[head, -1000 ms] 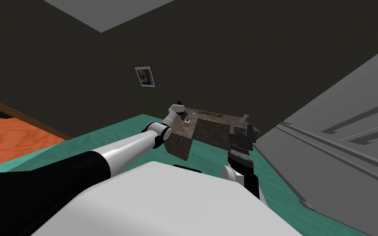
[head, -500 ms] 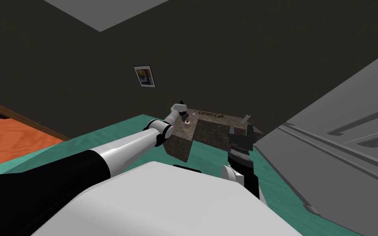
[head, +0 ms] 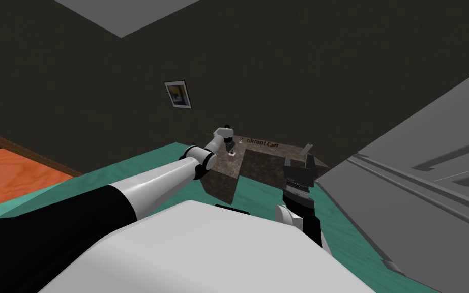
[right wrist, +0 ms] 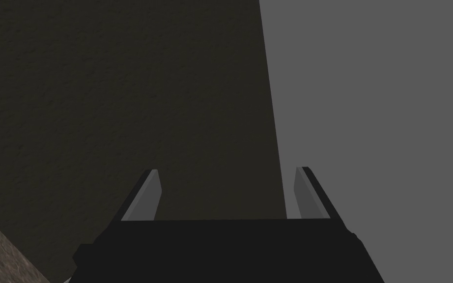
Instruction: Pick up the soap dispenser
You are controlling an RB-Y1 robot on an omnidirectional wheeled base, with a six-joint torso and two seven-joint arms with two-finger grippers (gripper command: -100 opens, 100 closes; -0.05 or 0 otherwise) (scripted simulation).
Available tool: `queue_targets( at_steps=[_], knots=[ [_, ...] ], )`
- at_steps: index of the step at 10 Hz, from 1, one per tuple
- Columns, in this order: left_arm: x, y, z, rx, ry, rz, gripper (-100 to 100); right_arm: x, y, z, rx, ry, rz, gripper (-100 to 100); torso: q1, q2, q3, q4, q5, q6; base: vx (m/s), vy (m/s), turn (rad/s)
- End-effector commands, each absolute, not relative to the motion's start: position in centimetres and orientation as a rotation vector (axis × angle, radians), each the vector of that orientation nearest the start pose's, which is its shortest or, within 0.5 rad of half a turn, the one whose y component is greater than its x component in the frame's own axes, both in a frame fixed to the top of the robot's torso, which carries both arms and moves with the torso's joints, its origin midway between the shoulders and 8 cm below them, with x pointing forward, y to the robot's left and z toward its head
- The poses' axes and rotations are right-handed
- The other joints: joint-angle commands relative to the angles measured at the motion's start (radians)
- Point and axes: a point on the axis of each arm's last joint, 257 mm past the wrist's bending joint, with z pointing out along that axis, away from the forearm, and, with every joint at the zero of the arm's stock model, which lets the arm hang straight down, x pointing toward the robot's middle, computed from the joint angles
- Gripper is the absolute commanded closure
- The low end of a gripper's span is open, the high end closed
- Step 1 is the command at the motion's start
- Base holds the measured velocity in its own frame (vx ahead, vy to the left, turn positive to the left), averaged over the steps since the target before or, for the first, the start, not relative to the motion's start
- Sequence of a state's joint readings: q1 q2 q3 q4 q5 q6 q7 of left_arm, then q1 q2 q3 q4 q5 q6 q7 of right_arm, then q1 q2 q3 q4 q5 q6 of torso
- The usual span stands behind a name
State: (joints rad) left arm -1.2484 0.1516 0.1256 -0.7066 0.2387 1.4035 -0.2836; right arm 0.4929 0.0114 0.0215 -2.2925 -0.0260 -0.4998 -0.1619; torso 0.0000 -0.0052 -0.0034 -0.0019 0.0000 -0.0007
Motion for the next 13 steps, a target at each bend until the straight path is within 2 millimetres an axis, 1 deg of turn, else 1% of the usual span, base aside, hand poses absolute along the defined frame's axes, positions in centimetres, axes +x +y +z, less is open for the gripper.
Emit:
queue_targets(
  at_steps=[1,2,4,6,7,8,10,11,12,13],
  knots=[
    [63.2,10.5,-16.2,-1.422,2.378,-0.545,0,34.2,-27.5,3.2,0.728,0.526,1.498,0,0.0,0.0,0.0,0.0,0.0,0.0,0.008,-0.001,0.001],
    [63.4,12.5,-16.6,-1.426,2.375,-0.545,-100,34.2,-27.5,3.2,0.728,0.526,1.498,0,0.0,0.002,0.001,0.001,0.0,0.0,-0.003,-0.069,-0.033],
    [63.6,14.4,-17.0,-1.429,2.372,-0.545,-100,34.2,-27.5,3.2,0.729,0.526,1.498,0,-0.006,0.004,0.002,0.001,-0.001,0.0,0.002,-0.121,-0.016],
    [63.8,16.4,-17.3,-1.432,2.368,-0.545,-100,34.2,-27.5,3.2,0.729,0.526,1.498,0,-0.006,0.004,0.003,0.001,-0.002,0.0,-0.005,-0.096,-0.019],
    [63.8,16.4,-17.3,-1.432,2.368,-0.545,-100,34.2,-27.5,3.2,0.729,0.526,1.498,0,-0.006,0.005,0.003,0.001,-0.001,0.0,0.0,-0.059,-0.001],
    [63.9,18.4,-17.7,-1.435,2.364,-0.545,-100,34.2,-27.5,3.2,0.728,0.526,1.498,0,-0.004,0.004,0.003,0.001,-0.001,0.0,-0.001,-0.083,-0.036],
    [63.9,20.4,-18.0,-1.437,2.358,-0.544,-100,34.2,-27.5,3.2,0.729,0.526,1.498,0,-0.006,0.005,0.003,0.001,-0.001,0.0,-0.004,-0.114,-0.018],
    [64.0,19.8,-17.9,-1.44,2.359,-0.545,-100,34.2,-27.5,3.2,0.729,0.526,1.498,0,-0.007,0.004,0.003,0.001,-0.002,0.0,0.003,-0.049,0.007],
    [64.0,19.9,-17.9,-1.436,2.36,-0.545,100,34.2,-27.5,3.2,0.728,0.526,1.498,0,-0.004,0.004,0.003,0.001,-0.001,0.0,0.0,-0.009,0.002],
    [64.0,19.9,-17.9,-1.437,2.36,-0.544,100,34.2,-27.5,3.2,0.728,0.526,1.498,0,-0.001,0.004,0.003,0.001,0.0,0.001,0.0,0.0,0.0]
  ],
)
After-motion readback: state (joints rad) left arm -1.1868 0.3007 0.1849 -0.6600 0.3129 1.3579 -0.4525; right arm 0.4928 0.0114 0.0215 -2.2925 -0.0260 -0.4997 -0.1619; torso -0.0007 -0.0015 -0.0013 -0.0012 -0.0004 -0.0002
